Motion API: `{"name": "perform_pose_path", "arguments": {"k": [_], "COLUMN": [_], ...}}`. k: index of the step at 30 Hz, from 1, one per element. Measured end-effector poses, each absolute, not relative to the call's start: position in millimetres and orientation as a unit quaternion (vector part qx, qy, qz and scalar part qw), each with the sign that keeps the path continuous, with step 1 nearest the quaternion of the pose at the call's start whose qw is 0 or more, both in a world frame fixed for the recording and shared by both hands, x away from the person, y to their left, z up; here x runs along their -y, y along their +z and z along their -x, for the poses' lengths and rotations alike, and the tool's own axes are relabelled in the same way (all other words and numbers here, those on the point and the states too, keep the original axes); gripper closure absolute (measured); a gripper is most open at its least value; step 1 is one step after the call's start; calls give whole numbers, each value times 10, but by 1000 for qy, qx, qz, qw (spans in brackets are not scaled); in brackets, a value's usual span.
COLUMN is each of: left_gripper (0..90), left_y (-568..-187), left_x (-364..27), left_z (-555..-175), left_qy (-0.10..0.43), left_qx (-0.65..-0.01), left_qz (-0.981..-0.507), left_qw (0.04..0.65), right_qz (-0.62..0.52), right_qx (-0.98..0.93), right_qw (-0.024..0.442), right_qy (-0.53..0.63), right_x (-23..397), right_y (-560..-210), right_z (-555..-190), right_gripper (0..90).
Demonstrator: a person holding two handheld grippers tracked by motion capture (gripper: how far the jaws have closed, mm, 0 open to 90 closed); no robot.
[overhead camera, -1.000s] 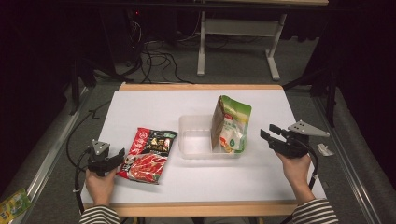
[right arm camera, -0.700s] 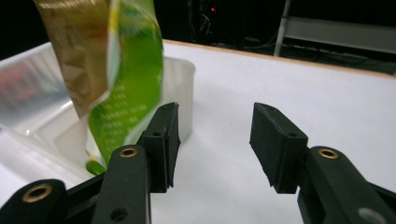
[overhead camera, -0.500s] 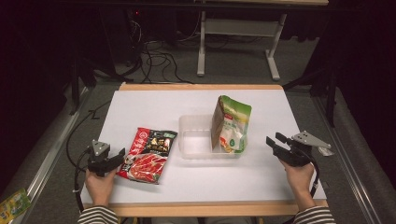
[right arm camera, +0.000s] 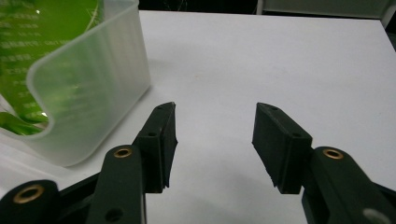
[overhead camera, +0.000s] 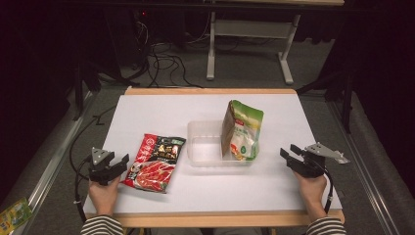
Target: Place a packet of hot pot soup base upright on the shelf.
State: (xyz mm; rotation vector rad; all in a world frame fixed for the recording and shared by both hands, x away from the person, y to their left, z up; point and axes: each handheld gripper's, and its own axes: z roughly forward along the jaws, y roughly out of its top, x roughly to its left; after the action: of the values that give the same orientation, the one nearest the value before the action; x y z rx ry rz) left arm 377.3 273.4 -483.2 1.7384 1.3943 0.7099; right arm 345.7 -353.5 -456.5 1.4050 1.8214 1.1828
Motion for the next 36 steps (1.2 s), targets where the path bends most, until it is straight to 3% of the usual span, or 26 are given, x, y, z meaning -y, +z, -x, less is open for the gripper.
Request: {"name": "perform_pose_path", "arguments": {"k": [19, 26, 36], "left_gripper": [426, 440, 474], "left_y": [-4808, -4624, -4639], "left_x": [-2789, -2649, -2431], "left_z": [-3761, -3670, -3759], "left_qy": [237, 267, 241], "left_qx": [-554, -510, -487], "left_qz": [-681, -709, -750], "left_qw": [416, 407, 377], "right_qz": [-509, -504, -497], "right_qx": [-692, -700, -698], "right_qw": [289, 297, 302], "right_qy": [422, 411, 417], "right_x": [3460, 3415, 3415], "right_y": [-4752, -4755, -4754], "right_z": [-3505, -3495, -3472], "right_gripper": [511, 508, 506]}}
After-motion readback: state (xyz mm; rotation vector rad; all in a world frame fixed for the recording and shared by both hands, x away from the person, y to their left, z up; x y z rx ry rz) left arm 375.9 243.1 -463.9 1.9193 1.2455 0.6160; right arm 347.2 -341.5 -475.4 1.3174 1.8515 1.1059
